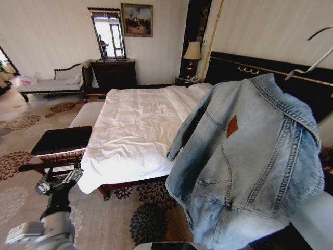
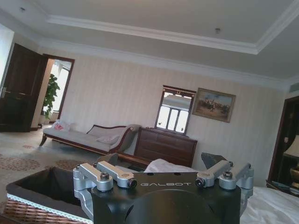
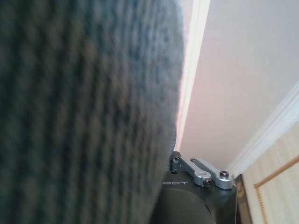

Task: Pick up the clothes from the bed and hang them on the clothes hanger.

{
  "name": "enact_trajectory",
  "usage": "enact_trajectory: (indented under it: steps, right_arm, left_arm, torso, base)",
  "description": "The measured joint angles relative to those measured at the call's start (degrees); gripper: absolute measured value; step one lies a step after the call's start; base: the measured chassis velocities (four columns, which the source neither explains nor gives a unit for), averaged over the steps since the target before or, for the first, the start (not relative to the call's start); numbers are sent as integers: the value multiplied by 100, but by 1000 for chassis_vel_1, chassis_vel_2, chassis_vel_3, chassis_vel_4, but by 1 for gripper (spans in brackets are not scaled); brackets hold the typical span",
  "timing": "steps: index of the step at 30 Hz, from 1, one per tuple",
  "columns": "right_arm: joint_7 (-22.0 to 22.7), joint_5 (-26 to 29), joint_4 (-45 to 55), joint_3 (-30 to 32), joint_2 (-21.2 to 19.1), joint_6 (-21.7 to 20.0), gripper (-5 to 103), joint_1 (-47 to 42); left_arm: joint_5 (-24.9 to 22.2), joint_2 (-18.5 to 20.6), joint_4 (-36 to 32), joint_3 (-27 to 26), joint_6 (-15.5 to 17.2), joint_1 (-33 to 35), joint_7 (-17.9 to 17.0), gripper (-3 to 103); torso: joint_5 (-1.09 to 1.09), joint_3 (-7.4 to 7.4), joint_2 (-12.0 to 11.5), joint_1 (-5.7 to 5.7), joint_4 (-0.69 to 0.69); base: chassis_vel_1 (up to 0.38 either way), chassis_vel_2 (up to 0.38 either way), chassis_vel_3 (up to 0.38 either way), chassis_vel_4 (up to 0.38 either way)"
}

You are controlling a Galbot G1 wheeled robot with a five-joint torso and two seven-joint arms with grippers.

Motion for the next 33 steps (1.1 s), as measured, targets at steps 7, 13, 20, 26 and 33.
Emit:
enact_trajectory:
  steps: [7,13,20,26,33]
  right_arm:
    - [-2,-103,97,259,202,10,21,-333]
    - [-79,-270,140,510,418,68,21,-624]
    - [-154,-401,242,733,681,112,21,-933]
    - [-164,-413,295,762,783,133,21,-1006]
    - [-162,-358,337,766,820,196,21,-1021]
  left_arm:
    - [37,27,0,21,-2,15,9,100]
    - [43,75,0,25,-5,26,27,100]
    - [80,70,0,88,-17,19,89,100]
    - [85,85,0,97,-26,-6,108,100]
    - [80,92,0,111,-38,-49,119,100]
  torso:
    - [1,0,0,-2,-1]
    - [0,0,0,-1,0]
    - [1,0,0,-1,-1]
    - [1,0,0,-1,-2]
    - [0,0,0,-1,0]
  base:
    - [-36,-40,-32,-37]
    - [-65,-67,-78,-73]
    - [-109,-109,-102,-102]
    - [-125,-129,-127,-130]
    - [-123,-124,-124,-112]
